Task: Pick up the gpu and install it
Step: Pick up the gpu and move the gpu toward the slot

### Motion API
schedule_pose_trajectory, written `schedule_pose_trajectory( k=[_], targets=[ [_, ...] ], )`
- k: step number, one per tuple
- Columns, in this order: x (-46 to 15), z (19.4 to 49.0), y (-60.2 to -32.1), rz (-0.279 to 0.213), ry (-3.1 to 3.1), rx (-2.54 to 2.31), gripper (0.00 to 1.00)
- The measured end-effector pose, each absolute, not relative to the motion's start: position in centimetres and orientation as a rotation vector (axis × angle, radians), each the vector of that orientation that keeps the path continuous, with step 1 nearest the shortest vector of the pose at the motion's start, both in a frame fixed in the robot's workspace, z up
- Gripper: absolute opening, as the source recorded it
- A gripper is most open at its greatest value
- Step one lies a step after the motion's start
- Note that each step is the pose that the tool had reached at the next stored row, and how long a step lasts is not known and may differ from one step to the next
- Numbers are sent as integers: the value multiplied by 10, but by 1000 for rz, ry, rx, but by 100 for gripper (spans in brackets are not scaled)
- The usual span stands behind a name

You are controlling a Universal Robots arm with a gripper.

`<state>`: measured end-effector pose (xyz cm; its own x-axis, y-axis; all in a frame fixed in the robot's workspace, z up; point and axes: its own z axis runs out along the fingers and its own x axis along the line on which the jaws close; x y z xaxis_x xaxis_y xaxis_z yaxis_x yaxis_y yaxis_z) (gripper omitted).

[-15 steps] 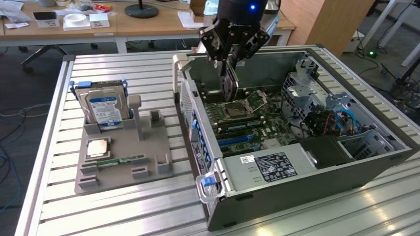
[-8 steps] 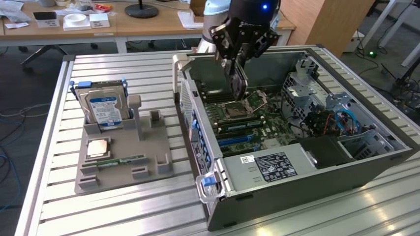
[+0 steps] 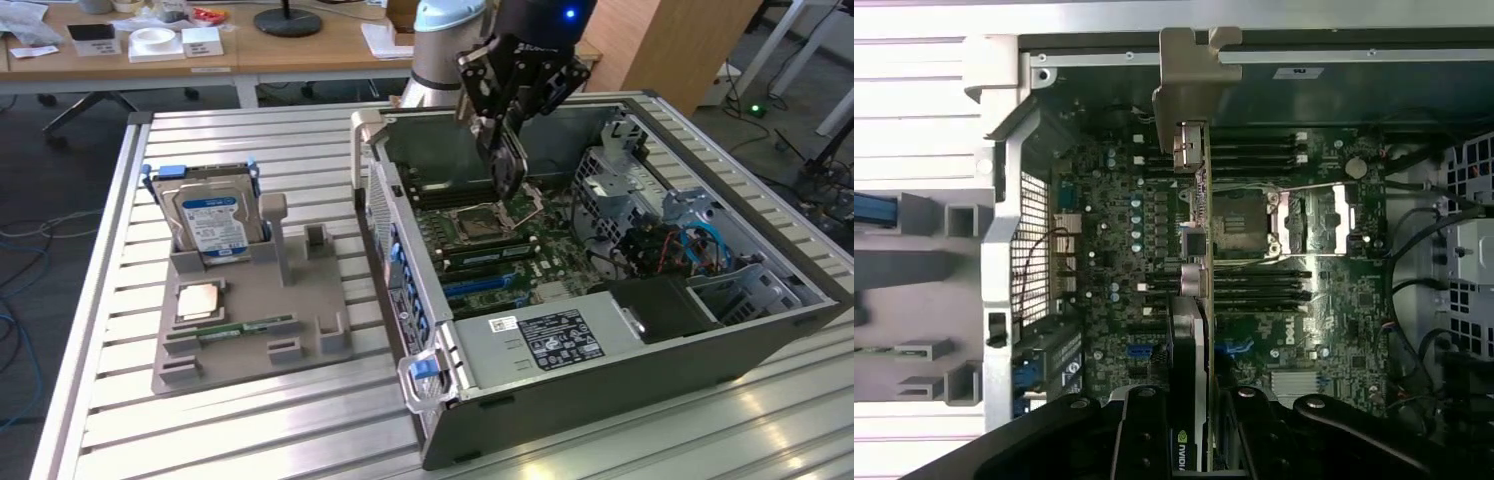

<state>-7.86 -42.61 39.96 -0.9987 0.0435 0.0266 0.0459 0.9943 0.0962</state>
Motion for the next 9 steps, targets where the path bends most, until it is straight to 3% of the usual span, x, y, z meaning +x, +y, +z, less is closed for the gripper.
schedule_pose_trajectory(
  k=[9],
  targets=[
    [-50,400,-426,-151,-3108,-70,27]
  ],
)
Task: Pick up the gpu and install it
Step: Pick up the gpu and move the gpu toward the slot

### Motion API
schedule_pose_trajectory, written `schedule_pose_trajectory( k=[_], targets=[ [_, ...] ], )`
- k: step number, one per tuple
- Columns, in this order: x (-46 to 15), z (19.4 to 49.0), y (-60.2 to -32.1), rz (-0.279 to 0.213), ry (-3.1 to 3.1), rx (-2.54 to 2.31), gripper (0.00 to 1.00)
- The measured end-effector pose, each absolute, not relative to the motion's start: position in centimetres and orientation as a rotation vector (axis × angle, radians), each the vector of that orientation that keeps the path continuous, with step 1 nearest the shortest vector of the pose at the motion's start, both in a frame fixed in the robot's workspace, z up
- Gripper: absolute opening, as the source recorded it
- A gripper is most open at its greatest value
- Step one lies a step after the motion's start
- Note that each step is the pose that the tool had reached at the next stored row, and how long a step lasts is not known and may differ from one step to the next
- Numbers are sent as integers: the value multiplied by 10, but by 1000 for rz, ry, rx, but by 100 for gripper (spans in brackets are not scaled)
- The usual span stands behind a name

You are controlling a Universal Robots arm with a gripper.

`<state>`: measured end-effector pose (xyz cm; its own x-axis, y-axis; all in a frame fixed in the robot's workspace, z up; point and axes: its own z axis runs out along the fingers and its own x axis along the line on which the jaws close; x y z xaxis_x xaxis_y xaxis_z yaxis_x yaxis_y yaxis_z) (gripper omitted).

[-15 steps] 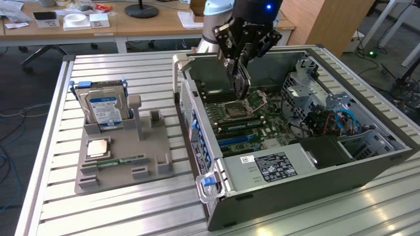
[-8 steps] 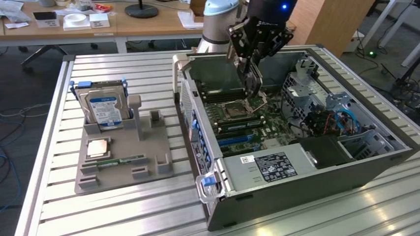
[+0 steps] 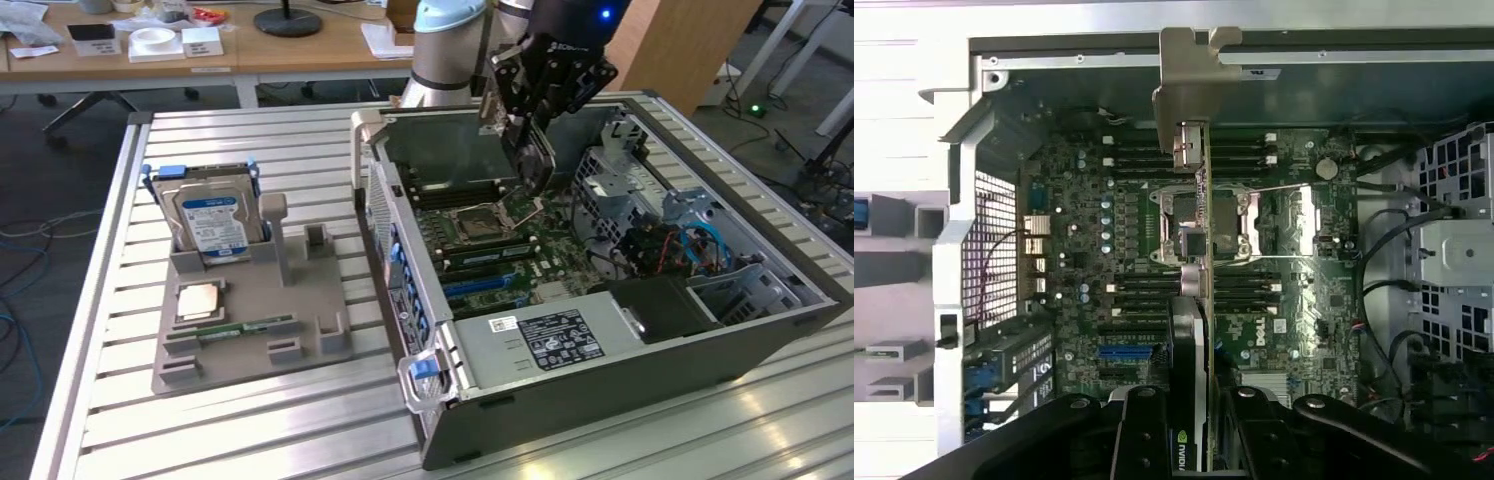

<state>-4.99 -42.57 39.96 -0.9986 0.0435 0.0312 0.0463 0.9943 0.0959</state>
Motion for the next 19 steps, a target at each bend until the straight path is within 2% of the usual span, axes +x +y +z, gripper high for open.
schedule_pose_trajectory(
  k=[19],
  targets=[
    [-25,400,-426,-150,-3106,-70,27]
  ],
)
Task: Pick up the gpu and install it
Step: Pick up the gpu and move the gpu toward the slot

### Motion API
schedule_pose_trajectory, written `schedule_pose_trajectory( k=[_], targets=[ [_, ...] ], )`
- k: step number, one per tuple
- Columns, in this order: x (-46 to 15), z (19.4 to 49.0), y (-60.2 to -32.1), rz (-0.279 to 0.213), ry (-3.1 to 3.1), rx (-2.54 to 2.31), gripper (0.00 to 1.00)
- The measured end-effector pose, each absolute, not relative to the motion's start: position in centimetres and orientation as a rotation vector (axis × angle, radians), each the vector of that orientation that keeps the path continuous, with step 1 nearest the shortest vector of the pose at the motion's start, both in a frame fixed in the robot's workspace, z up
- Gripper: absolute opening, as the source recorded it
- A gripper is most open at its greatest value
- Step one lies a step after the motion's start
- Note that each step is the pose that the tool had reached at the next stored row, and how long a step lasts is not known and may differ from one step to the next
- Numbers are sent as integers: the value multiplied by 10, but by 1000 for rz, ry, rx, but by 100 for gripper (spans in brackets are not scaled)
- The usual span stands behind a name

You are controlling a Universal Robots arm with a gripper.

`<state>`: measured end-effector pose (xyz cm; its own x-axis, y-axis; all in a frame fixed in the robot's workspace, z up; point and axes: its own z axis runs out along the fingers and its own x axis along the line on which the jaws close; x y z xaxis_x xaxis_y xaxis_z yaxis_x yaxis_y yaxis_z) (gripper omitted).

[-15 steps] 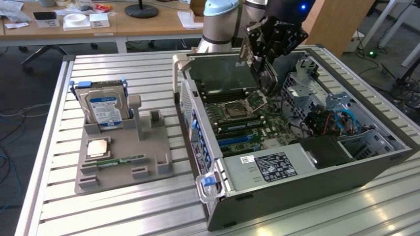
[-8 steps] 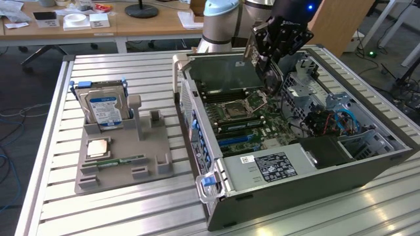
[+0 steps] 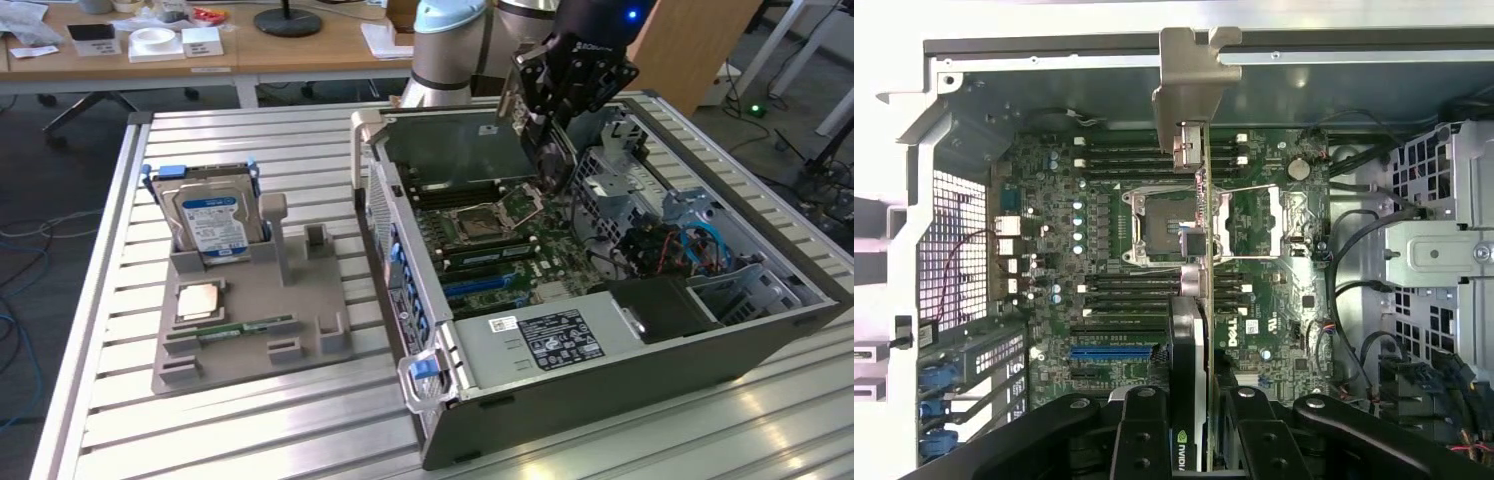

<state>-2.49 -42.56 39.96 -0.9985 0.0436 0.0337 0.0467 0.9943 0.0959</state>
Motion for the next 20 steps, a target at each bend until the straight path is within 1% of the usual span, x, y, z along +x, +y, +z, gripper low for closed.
schedule_pose_trajectory(
  k=[6,20],
  targets=[
    [-16,400,-426,-150,-3106,-70,27],
    [29,400,-425,-150,-3105,-70,27]
  ],
)
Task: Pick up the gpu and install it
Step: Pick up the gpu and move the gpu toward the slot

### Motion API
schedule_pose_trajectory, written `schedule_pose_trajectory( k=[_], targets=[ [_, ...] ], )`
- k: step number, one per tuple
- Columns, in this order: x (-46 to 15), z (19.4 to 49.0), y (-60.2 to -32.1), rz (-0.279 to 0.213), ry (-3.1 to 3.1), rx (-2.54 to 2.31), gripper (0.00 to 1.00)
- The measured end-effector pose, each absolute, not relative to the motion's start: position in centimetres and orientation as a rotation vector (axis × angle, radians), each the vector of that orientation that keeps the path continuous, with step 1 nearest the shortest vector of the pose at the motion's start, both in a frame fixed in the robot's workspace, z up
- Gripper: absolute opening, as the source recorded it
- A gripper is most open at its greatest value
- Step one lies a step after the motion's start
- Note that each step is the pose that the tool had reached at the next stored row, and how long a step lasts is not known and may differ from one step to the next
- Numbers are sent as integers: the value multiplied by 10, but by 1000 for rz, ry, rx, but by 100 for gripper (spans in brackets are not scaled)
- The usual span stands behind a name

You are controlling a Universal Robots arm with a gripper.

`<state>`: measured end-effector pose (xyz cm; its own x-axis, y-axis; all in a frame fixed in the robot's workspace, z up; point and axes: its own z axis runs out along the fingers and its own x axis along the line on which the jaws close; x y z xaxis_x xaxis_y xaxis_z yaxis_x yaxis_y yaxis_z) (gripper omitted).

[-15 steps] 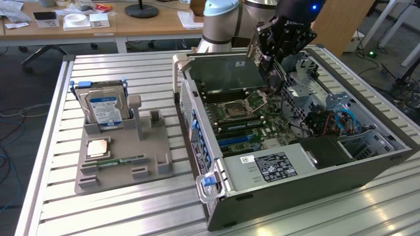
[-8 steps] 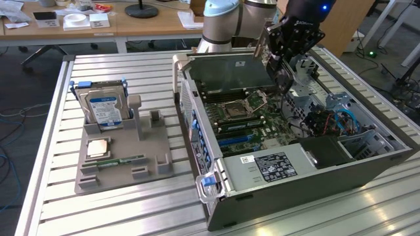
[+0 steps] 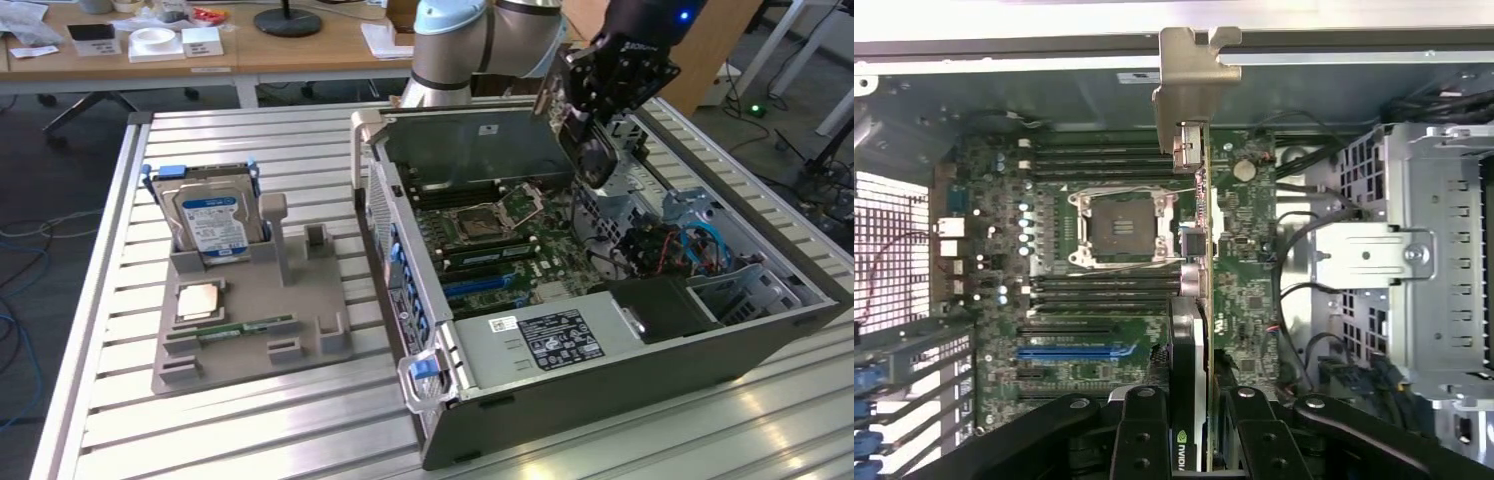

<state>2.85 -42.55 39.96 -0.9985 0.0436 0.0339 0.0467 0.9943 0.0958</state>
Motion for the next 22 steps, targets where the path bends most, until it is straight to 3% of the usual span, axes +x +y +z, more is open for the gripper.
schedule_pose_trajectory(
  k=[22],
  targets=[
    [83,400,-425,-150,-3105,-70,27]
  ],
)
